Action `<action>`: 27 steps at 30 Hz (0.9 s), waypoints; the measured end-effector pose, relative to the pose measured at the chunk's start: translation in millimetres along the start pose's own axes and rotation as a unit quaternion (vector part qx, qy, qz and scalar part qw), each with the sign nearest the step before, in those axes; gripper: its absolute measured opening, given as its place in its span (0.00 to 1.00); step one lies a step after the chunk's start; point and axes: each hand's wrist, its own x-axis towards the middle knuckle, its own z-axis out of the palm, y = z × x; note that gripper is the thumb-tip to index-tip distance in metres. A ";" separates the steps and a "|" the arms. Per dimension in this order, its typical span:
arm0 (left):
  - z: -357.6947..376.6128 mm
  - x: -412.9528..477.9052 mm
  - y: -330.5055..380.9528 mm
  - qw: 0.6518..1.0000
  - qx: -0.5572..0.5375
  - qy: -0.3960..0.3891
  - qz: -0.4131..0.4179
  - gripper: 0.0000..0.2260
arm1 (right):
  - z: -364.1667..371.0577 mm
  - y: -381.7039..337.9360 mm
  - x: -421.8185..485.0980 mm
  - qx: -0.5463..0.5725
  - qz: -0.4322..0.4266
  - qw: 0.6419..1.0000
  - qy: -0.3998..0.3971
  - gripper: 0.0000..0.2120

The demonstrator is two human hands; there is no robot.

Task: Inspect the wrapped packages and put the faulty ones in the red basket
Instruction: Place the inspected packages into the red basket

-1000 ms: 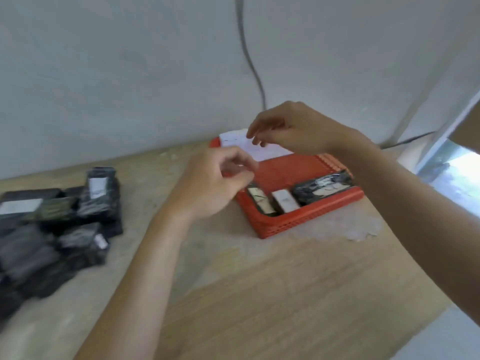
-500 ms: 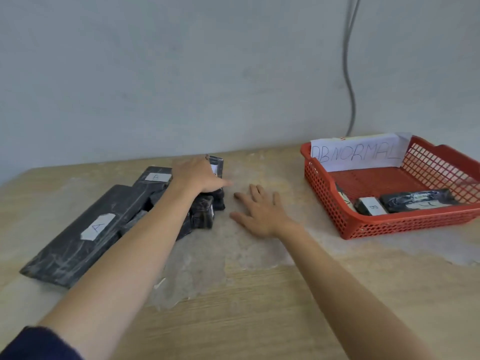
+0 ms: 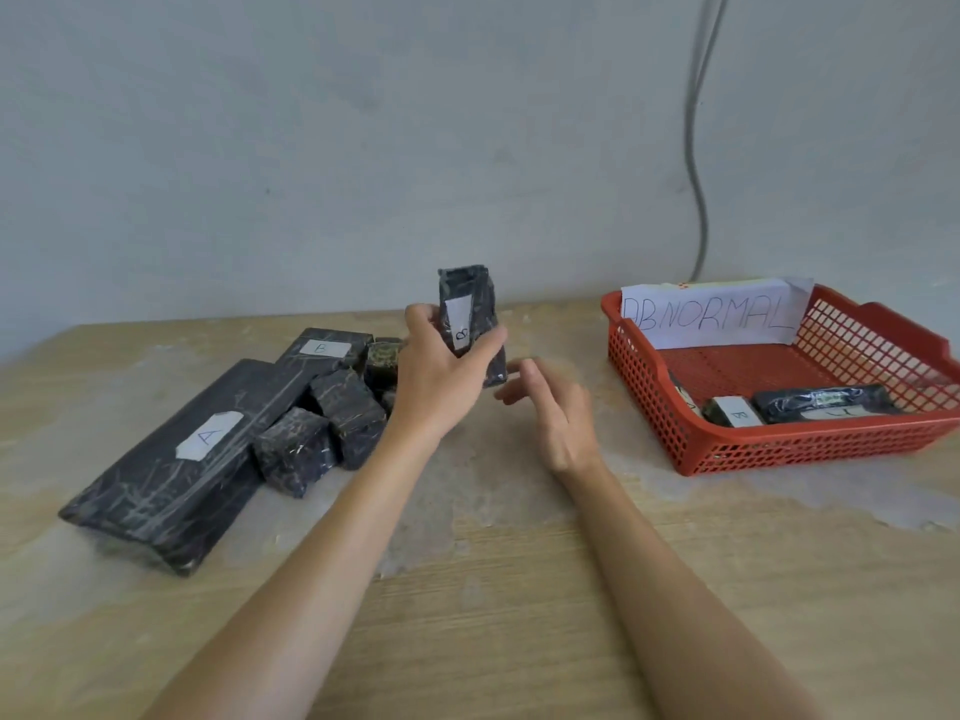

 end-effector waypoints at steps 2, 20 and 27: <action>0.0 -9.1 -2.0 0.997 -0.070 0.002 -0.023 0.24 | 4.9 -6.0 -2.8 0.054 -0.023 0.998 -0.021 0.24; -37.3 -38.8 -63.7 0.982 -0.177 -0.051 -0.033 0.21 | 6.1 -9.3 3.4 0.160 0.078 0.983 -0.036 0.14; -35.5 -32.8 -69.6 0.994 -0.102 -0.033 0.028 0.20 | 23.0 -8.4 0.1 0.159 0.045 0.986 -0.018 0.14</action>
